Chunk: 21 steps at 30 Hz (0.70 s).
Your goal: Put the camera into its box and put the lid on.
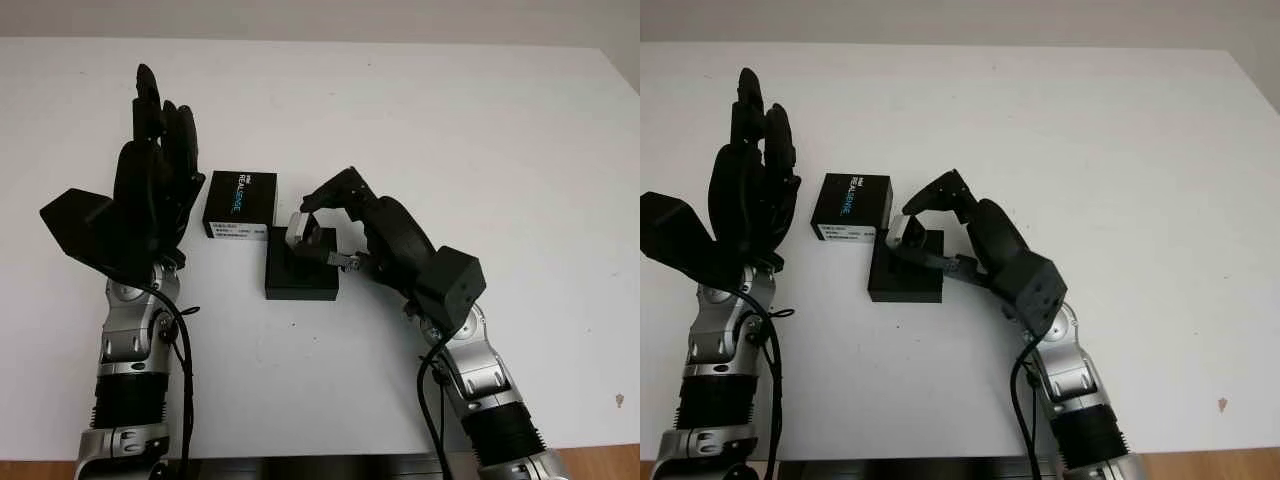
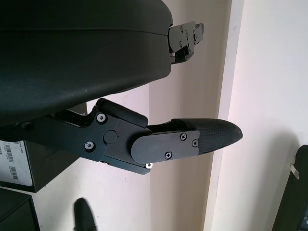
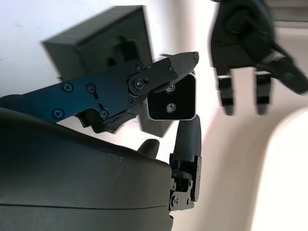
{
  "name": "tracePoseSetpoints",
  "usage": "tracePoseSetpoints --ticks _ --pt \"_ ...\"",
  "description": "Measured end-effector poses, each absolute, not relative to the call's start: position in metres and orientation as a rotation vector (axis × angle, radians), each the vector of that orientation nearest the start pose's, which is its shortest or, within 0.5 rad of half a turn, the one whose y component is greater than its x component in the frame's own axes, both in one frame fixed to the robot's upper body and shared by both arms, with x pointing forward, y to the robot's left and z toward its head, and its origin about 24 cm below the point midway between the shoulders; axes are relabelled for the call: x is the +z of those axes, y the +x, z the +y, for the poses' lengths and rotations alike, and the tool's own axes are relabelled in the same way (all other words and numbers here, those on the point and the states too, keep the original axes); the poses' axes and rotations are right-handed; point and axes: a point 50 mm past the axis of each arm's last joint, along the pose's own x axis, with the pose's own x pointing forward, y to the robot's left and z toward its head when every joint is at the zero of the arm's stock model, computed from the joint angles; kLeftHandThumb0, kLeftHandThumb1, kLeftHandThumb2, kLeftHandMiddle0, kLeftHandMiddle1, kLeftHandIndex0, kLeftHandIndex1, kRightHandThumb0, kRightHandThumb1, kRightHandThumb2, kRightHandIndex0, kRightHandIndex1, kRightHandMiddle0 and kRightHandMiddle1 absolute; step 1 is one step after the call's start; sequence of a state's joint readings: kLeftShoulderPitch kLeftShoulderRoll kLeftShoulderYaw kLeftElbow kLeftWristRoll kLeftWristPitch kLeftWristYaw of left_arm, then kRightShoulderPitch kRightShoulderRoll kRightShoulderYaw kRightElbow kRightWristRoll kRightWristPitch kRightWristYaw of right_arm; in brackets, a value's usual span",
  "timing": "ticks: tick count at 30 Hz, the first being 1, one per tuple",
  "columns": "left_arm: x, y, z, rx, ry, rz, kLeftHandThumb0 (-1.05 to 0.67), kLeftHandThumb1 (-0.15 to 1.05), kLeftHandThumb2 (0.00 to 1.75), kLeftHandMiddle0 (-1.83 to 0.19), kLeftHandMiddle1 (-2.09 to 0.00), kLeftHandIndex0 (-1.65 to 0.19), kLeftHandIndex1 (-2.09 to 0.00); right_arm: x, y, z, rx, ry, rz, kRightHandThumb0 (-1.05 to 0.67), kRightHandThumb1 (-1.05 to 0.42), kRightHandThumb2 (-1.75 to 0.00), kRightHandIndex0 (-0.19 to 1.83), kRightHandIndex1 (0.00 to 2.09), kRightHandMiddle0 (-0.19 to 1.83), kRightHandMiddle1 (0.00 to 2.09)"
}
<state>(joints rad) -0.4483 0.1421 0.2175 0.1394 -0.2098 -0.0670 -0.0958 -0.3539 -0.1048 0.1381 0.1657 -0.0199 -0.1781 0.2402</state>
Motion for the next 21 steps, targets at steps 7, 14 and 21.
tracePoseSetpoints --ticks 7,14,21 --pt "0.148 0.325 0.193 0.003 -0.106 -0.394 -0.71 1.05 0.51 0.19 0.00 0.19 0.00 0.114 0.309 -0.095 0.467 -0.139 -0.354 -0.43 -1.05 -0.07 -0.18 1.18 0.02 1.89" --pt "0.148 0.325 0.193 0.002 -0.107 -0.394 -0.70 1.05 0.51 0.19 0.00 0.19 0.00 0.114 0.321 -0.107 0.596 -0.142 -0.154 -0.41 -1.04 -0.06 -0.19 1.13 0.05 1.94" --pt "0.148 0.325 0.192 0.001 -0.119 -0.394 -0.69 1.05 0.50 0.19 0.00 0.19 0.00 0.134 0.333 -0.128 0.669 -0.153 -0.045 -0.44 -1.00 -0.05 -0.14 0.99 0.15 1.89"
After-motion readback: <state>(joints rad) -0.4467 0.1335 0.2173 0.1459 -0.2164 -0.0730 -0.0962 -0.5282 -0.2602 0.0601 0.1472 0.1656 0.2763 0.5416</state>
